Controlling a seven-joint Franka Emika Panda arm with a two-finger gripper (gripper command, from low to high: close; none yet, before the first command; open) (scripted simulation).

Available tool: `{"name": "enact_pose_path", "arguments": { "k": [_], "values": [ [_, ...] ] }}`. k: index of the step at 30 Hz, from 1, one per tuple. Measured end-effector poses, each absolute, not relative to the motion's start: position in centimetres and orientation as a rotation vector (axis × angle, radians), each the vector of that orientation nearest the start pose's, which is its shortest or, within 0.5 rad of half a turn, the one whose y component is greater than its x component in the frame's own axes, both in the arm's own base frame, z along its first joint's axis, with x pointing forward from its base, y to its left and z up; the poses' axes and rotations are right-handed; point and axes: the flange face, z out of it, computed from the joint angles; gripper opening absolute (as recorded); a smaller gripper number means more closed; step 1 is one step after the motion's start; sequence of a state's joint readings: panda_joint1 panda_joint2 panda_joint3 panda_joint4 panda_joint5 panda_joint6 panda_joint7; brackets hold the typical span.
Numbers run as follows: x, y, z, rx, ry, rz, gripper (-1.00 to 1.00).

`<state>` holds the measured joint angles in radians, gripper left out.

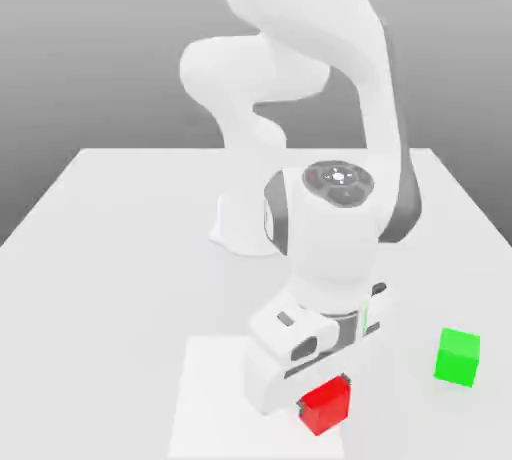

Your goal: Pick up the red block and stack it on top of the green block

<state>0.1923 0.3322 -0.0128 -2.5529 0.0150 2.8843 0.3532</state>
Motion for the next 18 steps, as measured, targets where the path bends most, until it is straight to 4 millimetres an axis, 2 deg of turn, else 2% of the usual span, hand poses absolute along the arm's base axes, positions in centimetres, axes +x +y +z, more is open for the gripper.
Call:
{"name": "enact_pose_path", "arguments": {
  "k": [2, 3, 8, 9, 12, 15, 16, 18],
  "values": [
    [43.9, 7.8, 14.4, -3.128, 0.294, 0.001, -1.00],
    [43.9, 7.8, 14.8, -3.128, 0.294, 0.001, -1.00],
    [43.9, 7.9, 20.0, -3.128, 0.293, 0.001, -1.00],
    [43.7, 9.2, 20.8, -3.131, 0.243, 0.002, -1.00],
    [41.4, 16.9, 22.4, -3.135, -0.050, 0.006, -1.00],
    [36.3, 26.3, 24.1, -3.107, -0.444, 0.004, -1.00],
    [35.6, 27.3, 23.9, -3.101, -0.491, 0.003, -1.00],
    [35.4, 27.7, 22.2, -3.100, -0.507, 0.002, -1.00]
  ]
}}
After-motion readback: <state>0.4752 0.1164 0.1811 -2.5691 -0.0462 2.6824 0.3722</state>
